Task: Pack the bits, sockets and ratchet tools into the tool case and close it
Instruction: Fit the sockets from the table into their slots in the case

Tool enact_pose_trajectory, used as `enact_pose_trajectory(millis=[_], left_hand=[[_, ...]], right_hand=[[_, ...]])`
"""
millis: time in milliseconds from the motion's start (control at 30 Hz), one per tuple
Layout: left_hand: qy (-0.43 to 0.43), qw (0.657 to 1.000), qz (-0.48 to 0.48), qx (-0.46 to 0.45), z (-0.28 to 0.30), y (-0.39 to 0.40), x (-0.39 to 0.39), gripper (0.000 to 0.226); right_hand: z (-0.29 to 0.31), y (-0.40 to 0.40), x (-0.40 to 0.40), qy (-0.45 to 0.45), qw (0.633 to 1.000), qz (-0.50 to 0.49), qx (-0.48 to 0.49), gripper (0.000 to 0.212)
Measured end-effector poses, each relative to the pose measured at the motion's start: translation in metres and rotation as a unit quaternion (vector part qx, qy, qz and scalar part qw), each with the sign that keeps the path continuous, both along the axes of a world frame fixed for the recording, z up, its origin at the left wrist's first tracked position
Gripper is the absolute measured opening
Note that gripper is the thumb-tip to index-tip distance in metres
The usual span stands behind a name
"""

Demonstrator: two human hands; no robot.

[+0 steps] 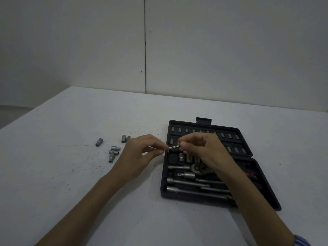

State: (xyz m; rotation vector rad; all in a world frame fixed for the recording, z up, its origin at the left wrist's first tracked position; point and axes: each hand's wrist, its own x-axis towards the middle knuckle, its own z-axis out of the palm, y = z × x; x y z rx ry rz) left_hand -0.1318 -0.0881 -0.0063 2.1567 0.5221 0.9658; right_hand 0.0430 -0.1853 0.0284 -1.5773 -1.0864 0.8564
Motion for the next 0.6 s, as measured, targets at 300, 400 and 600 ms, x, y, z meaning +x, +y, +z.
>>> enact_pose_trajectory(millis=[300, 400, 600], left_hand=[[0.007, 0.997, 0.081, -0.019, -0.001, -0.006, 0.001, 0.013], [0.002, 0.993, 0.106, -0.053, 0.000, -0.007, 0.002, 0.015], [-0.003, 0.990, 0.066, -0.126, 0.002, -0.011, 0.004, 0.016]], right_hand=[[-0.009, 0.002, -0.003, -0.123, 0.988, -0.052, 0.073, 0.016], [-0.007, 0.000, -0.005, -0.117, 0.987, -0.053, 0.094, 0.014], [-0.007, 0.000, -0.007, -0.134, 0.984, -0.022, 0.115, 0.016]])
